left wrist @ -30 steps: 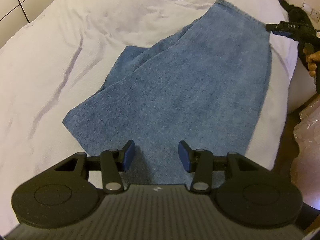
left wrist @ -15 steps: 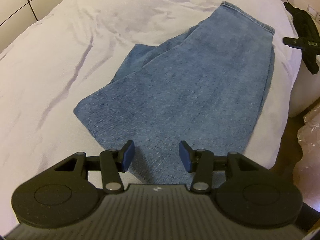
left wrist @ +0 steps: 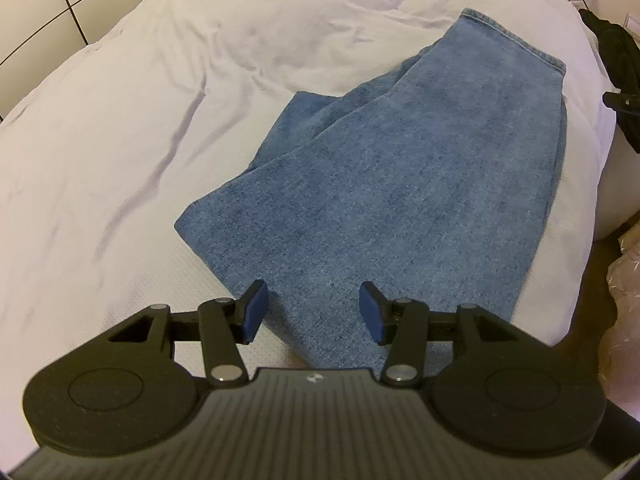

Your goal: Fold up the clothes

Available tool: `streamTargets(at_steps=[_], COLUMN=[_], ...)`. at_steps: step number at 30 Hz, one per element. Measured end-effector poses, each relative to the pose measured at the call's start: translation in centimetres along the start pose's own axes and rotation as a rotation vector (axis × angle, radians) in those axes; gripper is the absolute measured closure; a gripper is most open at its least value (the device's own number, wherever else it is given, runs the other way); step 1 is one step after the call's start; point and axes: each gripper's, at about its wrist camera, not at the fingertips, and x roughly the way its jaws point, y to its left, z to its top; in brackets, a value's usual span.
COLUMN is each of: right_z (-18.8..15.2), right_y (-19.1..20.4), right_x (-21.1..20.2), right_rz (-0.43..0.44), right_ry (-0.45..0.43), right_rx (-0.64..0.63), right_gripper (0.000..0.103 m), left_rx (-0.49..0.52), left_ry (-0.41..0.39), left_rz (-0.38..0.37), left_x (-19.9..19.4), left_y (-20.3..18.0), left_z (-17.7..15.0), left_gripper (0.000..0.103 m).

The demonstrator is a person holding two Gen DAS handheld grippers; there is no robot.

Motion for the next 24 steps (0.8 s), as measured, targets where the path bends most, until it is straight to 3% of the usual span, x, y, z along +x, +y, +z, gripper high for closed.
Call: streamTargets(at_steps=[24], right_z=[-0.3], right_y=[1.0], right_x=[0.1], right_rz=[0.013], right_ry=[0.034], right_rx=[-0.039], right_gripper=[0.065], left_rx=[-0.050], left_ry=[-0.002], left_rz=[0.043], left_x=[0.7], left_y=[3.0], left_z=[0.2], left_gripper=[0.052])
